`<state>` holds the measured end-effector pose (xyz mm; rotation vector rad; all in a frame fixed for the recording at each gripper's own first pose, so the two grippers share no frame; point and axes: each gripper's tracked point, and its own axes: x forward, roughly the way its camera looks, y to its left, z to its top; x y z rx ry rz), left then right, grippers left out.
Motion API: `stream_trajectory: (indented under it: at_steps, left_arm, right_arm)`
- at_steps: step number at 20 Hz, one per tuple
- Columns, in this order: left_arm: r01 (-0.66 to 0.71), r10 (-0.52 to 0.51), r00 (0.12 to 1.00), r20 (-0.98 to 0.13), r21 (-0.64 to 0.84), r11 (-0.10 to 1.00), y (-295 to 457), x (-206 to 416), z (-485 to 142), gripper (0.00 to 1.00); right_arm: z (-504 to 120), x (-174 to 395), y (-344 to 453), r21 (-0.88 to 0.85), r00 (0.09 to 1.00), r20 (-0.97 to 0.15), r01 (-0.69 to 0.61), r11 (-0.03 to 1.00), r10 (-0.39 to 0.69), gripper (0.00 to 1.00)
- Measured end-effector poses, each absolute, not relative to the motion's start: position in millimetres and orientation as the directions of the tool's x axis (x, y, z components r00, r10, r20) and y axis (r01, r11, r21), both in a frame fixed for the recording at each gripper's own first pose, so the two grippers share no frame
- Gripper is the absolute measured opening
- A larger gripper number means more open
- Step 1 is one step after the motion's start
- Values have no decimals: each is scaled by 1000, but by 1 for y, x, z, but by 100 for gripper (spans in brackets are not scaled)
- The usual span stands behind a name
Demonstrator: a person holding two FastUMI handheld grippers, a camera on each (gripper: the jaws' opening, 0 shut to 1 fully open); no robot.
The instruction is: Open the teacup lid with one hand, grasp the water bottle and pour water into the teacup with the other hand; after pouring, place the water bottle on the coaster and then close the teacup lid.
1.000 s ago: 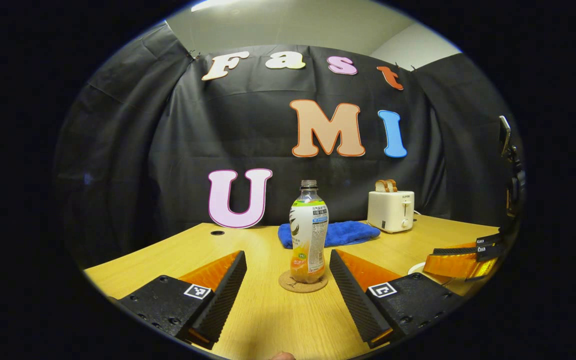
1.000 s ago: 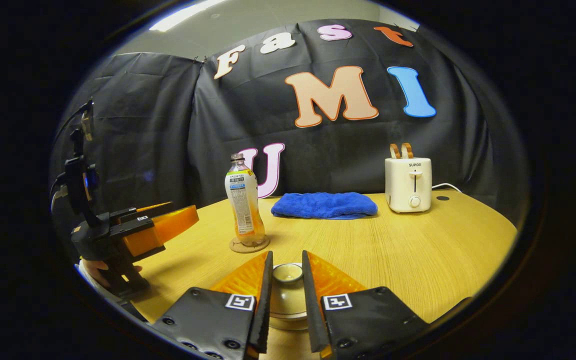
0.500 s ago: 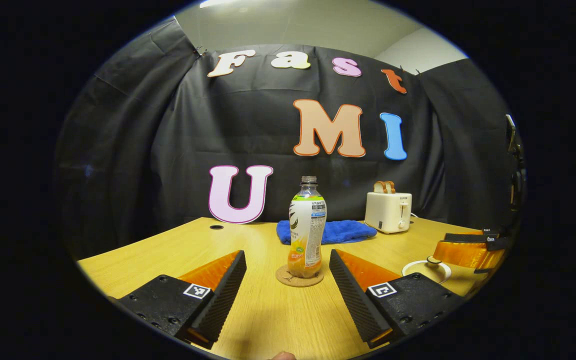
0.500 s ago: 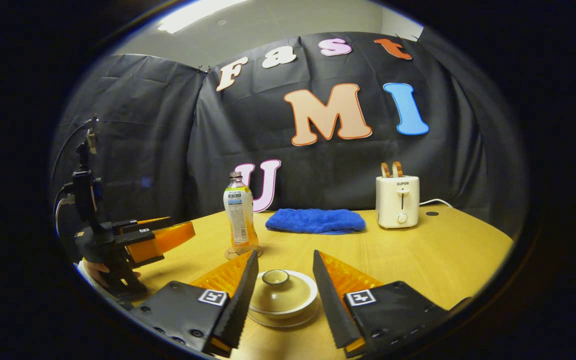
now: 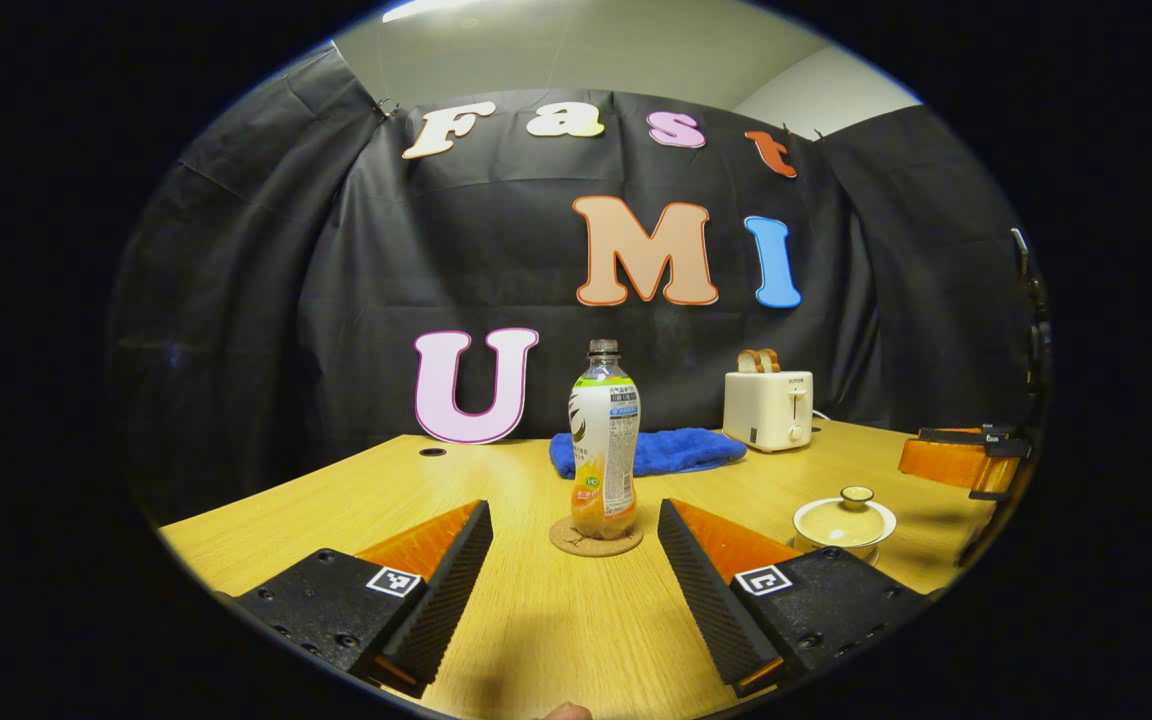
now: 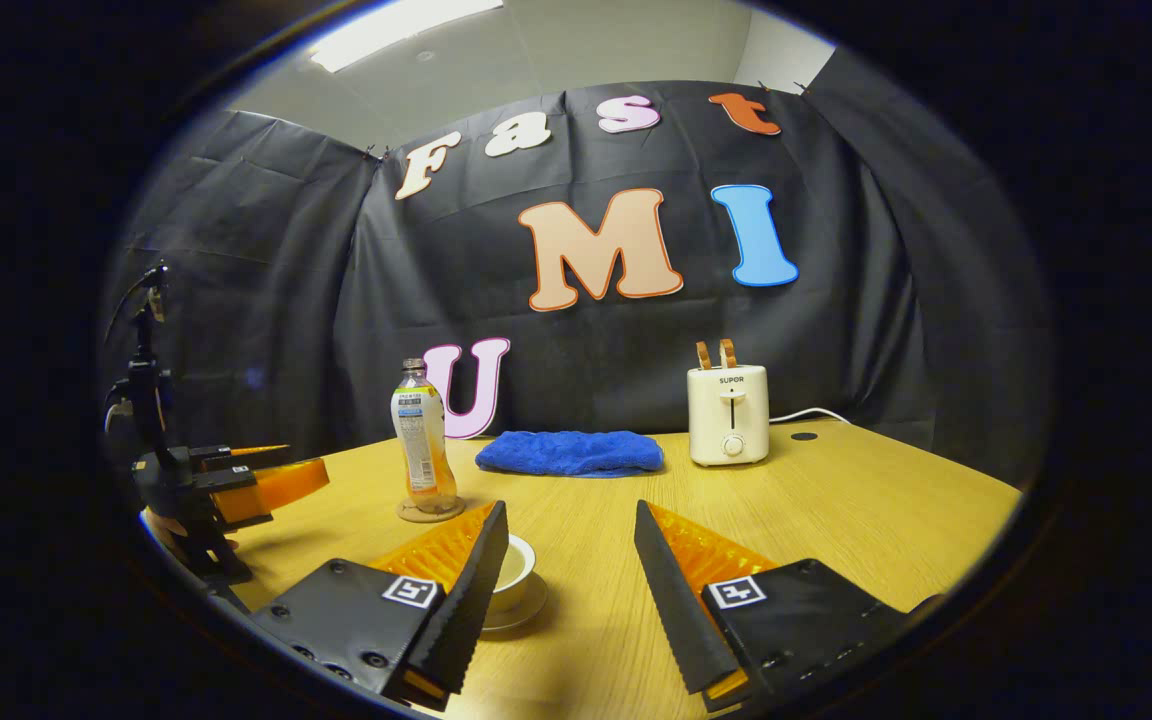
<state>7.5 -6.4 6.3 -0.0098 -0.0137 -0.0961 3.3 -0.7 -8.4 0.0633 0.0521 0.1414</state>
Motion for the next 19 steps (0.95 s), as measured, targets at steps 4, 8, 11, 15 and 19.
stream_trajectory:
  at_steps: [4, 8, 11, 15, 19]
  left_arm:
    - [82, -82, 997, -2, -9, 997, -4, 8, 3, 97]
    - [75, -75, 997, -2, -8, 997, -3, 8, 3, 97]
    - [72, -72, 997, -3, -9, 997, -2, 8, 2, 98]
    - [72, -72, 997, -3, -7, 997, -2, 8, 2, 98]
    - [72, -72, 997, -3, -8, 997, -3, 9, 2, 98]
  right_arm:
    - [-6, 2, 0, 55, 989, -35, -141, 988, 143, 80]
    - [-6, 1, 5, 16, 989, -32, -145, 989, 145, 82]
    - [-6, 0, 5, 9, 990, -33, -140, 990, 141, 80]
    - [-5, 0, 5, 6, 990, -32, -136, 991, 136, 82]
    - [-5, -1, 5, 6, 990, -33, -134, 991, 134, 82]
